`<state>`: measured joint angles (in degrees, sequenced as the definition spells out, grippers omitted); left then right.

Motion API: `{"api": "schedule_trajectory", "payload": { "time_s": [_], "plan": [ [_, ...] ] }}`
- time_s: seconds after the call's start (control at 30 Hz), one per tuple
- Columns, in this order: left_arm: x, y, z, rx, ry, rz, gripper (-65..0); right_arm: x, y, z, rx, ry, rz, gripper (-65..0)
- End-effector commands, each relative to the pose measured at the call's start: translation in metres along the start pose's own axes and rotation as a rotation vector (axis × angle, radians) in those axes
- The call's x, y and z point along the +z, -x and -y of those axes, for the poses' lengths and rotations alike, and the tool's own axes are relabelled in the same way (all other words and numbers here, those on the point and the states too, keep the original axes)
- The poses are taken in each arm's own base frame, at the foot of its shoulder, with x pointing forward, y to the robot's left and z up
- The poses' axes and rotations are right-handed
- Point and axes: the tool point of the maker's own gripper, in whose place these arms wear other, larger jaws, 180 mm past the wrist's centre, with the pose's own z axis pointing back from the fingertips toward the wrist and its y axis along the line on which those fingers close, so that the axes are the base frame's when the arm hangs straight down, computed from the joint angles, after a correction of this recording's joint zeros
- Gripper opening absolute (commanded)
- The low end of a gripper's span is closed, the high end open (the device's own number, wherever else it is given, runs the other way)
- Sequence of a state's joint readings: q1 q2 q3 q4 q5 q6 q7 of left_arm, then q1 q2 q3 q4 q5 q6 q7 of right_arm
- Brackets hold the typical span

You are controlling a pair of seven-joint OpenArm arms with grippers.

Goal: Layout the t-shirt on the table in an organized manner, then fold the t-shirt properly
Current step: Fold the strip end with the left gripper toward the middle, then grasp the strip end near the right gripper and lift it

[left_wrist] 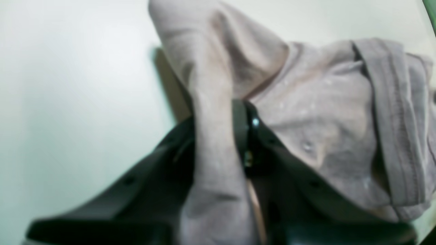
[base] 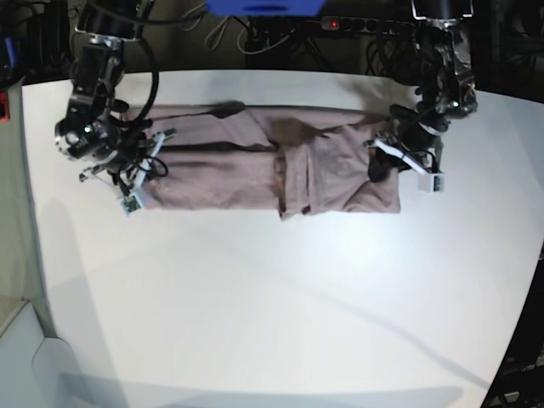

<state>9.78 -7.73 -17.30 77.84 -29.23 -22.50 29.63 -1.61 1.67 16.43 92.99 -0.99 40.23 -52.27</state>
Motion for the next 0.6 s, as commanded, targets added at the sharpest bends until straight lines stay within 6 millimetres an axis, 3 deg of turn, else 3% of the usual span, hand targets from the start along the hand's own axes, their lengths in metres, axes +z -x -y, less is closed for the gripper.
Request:
{"api": "schedule_trajectory", "payload": {
  "time_s": [0.0,0.13,0.27,0.4,0.57],
  "plan": [
    [0.002,0.002,-0.015,-0.023,-0.058,-0.032,-64.1,0.006,-0.011,0.013,0.014,0.035,0.022,-60.5],
    [0.001,0.001,-0.014,-0.026,-0.056,-0.032,-64.1,0.010,-0.010,0.015,0.022,0.049,0.000,-44.8],
    [0.002,-0.001,-0.015,-0.033,-0.057,-0.031,-64.1,0.032,-0.013,0.023,0.049,0.107,0.006,-29.8],
    [0.004,-0.003,-0.019,-0.042,-0.064,-0.029,-64.1,0.052,-0.018,0.030,0.068,0.160,0.009,-25.8],
    [0.005,-0.005,-0.021,-0.047,-0.065,-0.029,-64.1,0.040,0.004,0.031,-0.052,0.138,-0.041,-25.4]
  ]
}}
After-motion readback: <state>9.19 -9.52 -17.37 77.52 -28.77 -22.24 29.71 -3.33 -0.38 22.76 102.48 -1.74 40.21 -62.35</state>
